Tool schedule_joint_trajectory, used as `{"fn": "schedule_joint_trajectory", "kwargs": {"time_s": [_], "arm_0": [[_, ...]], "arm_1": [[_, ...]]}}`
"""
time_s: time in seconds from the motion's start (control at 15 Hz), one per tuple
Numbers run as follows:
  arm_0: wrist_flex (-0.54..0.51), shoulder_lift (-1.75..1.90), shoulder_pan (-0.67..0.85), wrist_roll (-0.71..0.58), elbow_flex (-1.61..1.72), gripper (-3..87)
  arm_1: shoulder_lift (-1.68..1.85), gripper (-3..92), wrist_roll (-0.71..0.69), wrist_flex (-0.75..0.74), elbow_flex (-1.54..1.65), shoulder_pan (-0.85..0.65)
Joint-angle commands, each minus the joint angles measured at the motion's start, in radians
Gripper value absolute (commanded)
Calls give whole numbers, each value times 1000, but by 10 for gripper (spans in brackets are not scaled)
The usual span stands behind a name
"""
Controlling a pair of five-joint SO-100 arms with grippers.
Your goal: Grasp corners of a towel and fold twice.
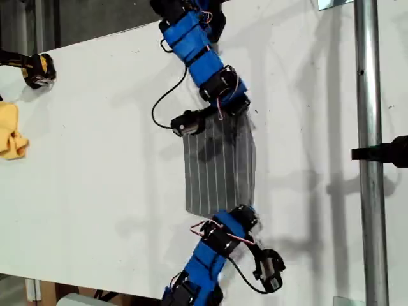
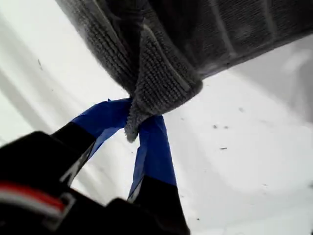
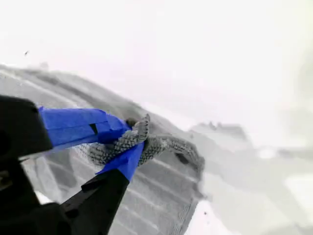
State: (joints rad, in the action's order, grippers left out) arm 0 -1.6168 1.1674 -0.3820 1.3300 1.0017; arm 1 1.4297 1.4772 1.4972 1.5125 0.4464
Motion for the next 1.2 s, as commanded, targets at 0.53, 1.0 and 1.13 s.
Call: {"fn": "schedule_joint_trajectory", "kwargs": {"time_s": [0.53, 1.0, 1.13], "arm_0": [[54, 310, 565, -397, 330, -15], [357, 462, 245, -32, 767, -15], [425, 449, 255, -28, 833, -15]], "arm_1": [[314, -2, -534, -81, 153, -652], [316, -2, -258, -256, 408, -298], [295, -2, -256, -321, 462, -302]]}}
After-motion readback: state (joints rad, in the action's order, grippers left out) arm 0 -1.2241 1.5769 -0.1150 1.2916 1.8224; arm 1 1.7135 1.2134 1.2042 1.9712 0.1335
